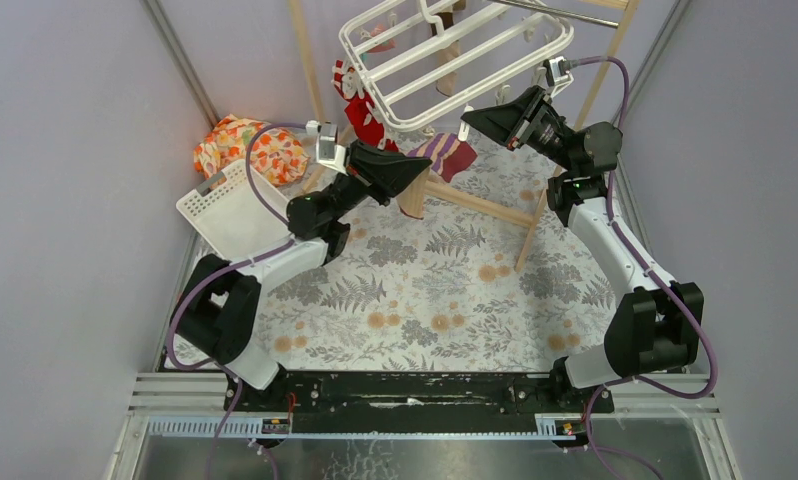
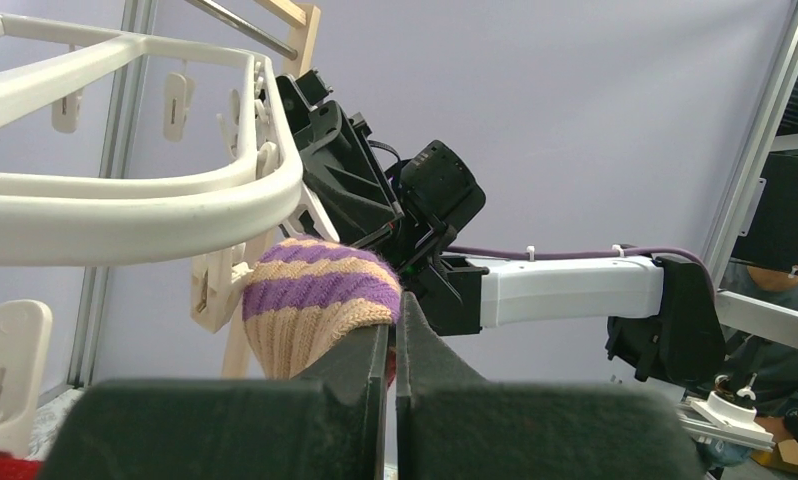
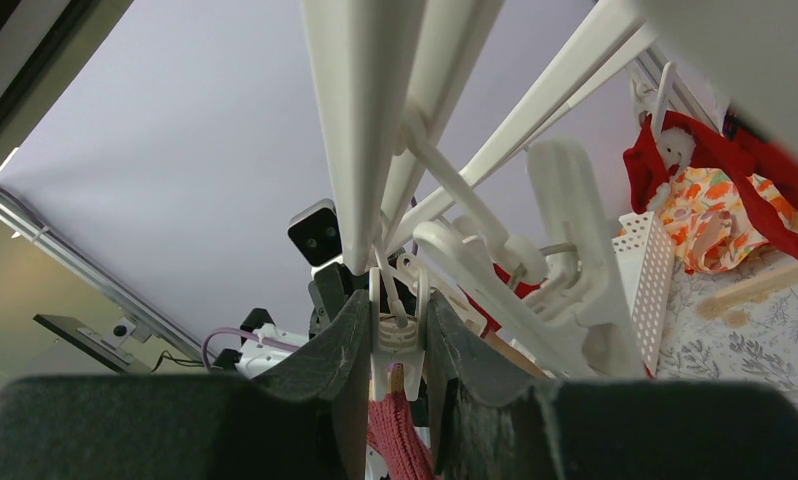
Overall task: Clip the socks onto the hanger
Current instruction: Clamp the sock onto the hanger.
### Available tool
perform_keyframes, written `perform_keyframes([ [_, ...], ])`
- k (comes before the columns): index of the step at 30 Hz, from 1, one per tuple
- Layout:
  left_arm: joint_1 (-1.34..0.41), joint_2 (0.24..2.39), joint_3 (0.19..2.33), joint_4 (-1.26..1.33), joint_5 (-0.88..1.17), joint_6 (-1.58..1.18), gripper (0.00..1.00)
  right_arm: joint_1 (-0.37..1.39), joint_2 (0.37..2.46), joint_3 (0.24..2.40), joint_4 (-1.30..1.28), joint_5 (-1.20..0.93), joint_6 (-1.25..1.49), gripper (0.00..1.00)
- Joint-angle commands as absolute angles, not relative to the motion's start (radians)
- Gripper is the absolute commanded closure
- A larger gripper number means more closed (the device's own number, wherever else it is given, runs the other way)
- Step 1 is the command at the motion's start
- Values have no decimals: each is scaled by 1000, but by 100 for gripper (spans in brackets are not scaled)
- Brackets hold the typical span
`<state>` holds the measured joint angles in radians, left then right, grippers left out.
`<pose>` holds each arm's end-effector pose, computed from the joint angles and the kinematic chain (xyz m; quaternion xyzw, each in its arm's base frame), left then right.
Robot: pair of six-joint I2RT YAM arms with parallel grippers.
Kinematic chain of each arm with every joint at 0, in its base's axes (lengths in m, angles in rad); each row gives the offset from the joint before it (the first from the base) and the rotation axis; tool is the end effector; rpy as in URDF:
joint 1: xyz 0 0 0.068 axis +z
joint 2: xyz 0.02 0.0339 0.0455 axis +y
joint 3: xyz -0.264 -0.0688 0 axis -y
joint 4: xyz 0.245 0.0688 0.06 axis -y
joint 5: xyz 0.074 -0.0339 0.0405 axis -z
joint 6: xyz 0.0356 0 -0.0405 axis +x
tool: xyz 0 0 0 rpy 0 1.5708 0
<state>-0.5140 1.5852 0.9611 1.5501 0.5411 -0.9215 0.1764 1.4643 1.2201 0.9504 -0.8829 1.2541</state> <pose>0.2701 -0.1735 0.3665 0.1865 0.3503 -0.6649 0.6328 0.3079 0.0828 0.4377 -0.1386 0.5242 0.6735 0.5024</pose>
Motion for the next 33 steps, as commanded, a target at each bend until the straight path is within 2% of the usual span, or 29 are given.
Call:
perform_keyframes([
  [1,-501,1581,973,1615,550,-910,100,176,1445,1257,971,-946,1244,100],
  [20,-478,1694,1087,1615,525,-913,100,176,1441,1245,988,-956,1266,100],
  [33,-445,1612,1042,1612,494,-875,100,175,1433,1238,974,-951,1251,100],
])
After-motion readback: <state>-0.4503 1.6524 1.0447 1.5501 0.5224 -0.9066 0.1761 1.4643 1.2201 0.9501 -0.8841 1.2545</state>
